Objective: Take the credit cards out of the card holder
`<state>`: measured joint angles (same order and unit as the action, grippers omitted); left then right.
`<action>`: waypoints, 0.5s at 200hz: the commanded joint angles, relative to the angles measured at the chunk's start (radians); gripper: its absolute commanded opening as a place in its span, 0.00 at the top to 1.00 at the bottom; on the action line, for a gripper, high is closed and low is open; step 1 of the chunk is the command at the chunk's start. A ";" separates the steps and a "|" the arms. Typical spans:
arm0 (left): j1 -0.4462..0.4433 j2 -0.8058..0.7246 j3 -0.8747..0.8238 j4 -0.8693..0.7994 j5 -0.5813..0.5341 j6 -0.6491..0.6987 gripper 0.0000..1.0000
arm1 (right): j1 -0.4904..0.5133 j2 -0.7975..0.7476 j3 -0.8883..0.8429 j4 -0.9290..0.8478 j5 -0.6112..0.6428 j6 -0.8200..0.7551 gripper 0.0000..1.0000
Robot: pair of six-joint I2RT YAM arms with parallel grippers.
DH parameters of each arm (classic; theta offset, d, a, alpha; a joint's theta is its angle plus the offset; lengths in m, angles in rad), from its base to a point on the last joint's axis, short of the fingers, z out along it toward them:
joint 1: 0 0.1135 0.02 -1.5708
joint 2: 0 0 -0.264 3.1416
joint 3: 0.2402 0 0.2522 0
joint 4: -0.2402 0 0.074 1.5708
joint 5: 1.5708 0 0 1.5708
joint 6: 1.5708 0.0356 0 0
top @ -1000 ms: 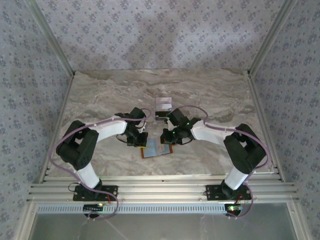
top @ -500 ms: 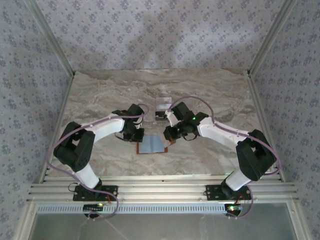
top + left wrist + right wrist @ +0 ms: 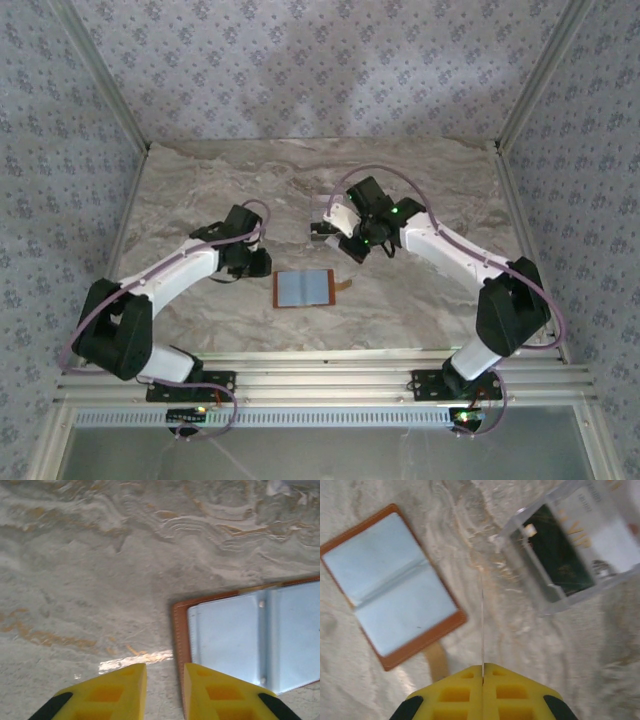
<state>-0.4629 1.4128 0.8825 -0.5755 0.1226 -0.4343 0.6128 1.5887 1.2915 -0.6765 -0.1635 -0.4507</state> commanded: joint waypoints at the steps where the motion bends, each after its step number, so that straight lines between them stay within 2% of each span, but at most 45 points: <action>1: 0.033 -0.051 -0.037 0.015 0.016 0.004 0.71 | -0.040 0.040 0.084 -0.091 0.062 -0.209 1.00; 54: 0.064 -0.131 -0.119 0.078 0.062 -0.044 0.68 | -0.094 0.209 0.341 -0.195 0.041 -0.476 1.00; 100: 0.064 -0.150 -0.154 0.103 0.059 -0.083 0.68 | -0.100 0.410 0.614 -0.329 0.040 -0.582 1.00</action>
<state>-0.4011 1.2884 0.7456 -0.5060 0.1604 -0.4839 0.5163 1.9186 1.7855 -0.8814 -0.1188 -0.9150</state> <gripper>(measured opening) 0.319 0.054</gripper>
